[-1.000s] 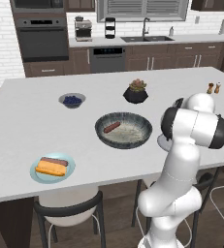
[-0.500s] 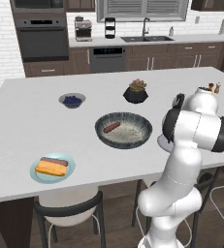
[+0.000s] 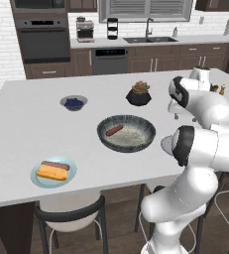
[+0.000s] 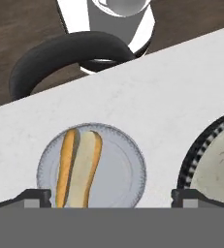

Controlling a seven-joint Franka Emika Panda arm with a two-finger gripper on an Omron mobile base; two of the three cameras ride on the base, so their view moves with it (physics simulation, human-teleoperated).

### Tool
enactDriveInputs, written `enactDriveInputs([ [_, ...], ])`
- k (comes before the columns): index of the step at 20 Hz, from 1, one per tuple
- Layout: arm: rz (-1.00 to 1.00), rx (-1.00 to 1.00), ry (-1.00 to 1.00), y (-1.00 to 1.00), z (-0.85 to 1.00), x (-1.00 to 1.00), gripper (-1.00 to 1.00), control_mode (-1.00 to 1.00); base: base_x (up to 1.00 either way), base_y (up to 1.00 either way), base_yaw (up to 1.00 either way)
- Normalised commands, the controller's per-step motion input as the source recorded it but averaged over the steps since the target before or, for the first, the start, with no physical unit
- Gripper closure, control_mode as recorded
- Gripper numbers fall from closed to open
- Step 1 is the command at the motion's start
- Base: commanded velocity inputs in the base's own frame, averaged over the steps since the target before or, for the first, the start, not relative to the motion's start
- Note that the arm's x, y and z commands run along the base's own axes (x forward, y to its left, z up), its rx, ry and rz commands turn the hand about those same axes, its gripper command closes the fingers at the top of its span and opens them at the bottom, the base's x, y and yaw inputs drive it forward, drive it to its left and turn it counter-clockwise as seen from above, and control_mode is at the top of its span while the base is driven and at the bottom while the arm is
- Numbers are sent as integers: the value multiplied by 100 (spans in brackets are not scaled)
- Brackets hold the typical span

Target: Place one bun and one sausage from the bowl on each plate.

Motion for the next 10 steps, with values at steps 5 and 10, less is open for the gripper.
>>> enactDriveInputs([
  [5, -28, 0, 0, 100, 74, 0, -100, -100, 0, 0, 0],
  [10, -27, 4, 0, 100, 17, 6, -100, -100, 0, 0, 0],
])
